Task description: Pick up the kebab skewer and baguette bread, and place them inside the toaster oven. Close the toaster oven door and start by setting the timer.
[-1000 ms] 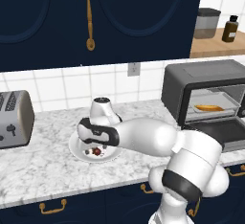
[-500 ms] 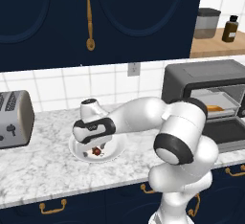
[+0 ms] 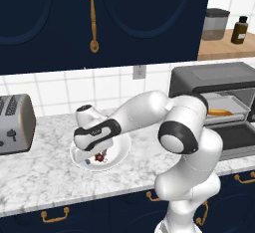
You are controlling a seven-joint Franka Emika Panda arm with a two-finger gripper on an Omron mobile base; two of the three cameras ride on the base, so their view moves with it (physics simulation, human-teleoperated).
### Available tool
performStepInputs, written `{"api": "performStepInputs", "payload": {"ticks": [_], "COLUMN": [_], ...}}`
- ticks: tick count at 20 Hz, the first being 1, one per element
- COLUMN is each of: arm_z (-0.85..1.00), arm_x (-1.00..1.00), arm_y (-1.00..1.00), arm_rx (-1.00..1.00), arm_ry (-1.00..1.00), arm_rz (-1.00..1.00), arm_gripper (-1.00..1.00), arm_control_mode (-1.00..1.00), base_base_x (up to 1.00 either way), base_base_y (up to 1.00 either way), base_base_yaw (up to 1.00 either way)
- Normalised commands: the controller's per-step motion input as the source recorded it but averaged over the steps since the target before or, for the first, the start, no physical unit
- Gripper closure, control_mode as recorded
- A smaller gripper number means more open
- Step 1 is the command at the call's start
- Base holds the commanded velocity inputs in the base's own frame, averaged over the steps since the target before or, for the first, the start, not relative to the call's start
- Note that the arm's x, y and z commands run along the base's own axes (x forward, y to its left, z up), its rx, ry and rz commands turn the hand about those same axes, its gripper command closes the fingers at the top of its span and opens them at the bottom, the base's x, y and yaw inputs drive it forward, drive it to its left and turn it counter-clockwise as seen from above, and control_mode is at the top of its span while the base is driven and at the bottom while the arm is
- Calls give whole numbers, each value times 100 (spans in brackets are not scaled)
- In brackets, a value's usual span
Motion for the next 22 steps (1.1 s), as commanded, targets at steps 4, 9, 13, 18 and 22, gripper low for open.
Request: {"api": "performStepInputs", "payload": {"ticks": [4, 9, 13, 18, 22], "arm_z": [-31, -7, 83, 99, 51], "arm_x": [0, -4, 0, -11, -70], "arm_y": [-10, -39, -77, -100, -100], "arm_rx": [0, 2, 8, 10, 4], "arm_ry": [0, -1, -13, -22, -32], "arm_rz": [2, 0, 1, 10, 9], "arm_gripper": [100, 100, 100, 100, 100], "arm_control_mode": [-100, -100, -100, -100, -100], "base_base_x": [0, 0, 0, 0, 0], "base_base_y": [0, 0, 0, 0, 0], "base_base_yaw": [0, 0, 0, 0, 0]}}
